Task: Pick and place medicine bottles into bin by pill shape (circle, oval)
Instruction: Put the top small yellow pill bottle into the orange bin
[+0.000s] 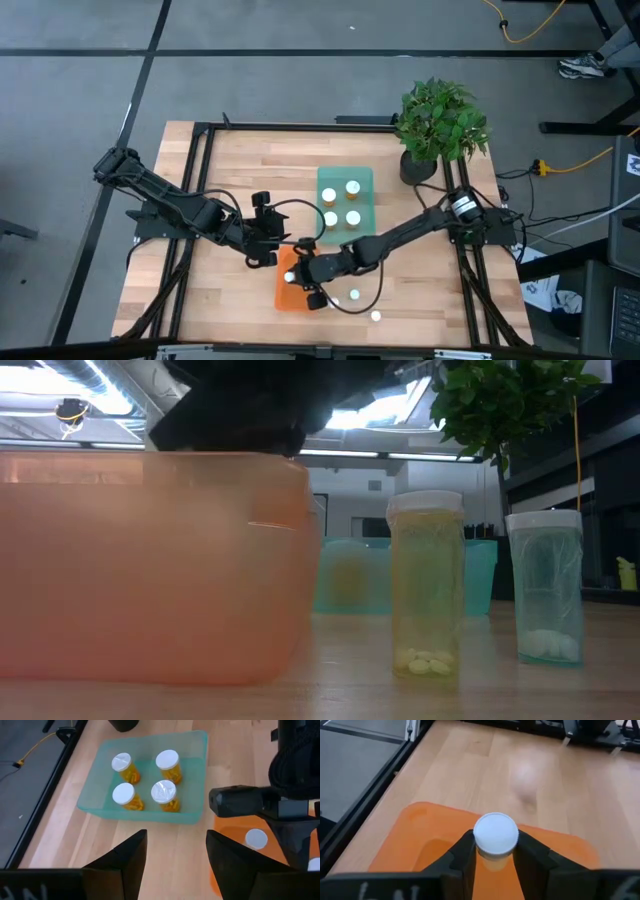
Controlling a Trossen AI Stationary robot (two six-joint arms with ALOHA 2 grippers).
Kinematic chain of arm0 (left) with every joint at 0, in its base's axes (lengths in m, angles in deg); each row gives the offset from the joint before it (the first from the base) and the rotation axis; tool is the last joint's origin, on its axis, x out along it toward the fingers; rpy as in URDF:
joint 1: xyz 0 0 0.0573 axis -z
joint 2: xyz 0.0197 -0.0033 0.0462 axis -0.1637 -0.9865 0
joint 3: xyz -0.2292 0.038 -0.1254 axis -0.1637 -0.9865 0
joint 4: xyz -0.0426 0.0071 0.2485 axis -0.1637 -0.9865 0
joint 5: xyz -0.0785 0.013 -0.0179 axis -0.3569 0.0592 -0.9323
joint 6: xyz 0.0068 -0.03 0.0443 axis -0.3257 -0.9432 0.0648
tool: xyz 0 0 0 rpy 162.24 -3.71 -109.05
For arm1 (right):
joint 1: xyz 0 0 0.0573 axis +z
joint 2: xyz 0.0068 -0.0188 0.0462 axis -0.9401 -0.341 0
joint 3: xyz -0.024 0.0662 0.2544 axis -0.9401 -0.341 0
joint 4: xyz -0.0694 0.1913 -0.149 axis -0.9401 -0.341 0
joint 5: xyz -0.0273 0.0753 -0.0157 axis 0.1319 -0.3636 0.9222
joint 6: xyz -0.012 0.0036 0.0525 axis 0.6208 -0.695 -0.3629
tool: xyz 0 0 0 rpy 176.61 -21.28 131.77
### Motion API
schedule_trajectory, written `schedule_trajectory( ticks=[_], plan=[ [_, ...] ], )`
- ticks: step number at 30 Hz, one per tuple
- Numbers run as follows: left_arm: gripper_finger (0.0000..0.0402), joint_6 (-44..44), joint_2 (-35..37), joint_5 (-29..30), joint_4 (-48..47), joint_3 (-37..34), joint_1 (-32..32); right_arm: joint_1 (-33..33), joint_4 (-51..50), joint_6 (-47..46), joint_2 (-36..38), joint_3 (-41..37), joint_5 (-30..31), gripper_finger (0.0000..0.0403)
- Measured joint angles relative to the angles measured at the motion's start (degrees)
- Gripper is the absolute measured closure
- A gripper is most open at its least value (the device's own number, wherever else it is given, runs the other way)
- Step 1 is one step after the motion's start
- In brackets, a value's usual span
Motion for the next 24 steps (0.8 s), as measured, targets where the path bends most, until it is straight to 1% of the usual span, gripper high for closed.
schedule_trajectory(
  ticks=[9,17,24],
  plan=[
    [0.0206,0.7,0.0,0.0,0.0,0.0,0.0,0.0,0.4,-2.8,-2.2,0.0,-1.4,0.0292],
    [0.0206,0.7,0.0,0.0,0.0,0.0,0.0,-0.1,0.8,-3.1,-2.4,0.0,-1.6,0.0292],
    [0.0206,0.7,0.0,0.0,0.0,0.0,0.0,-1.0,0.0,-6.6,-2.4,0.0,-1.8,0.0292]
  ],
)
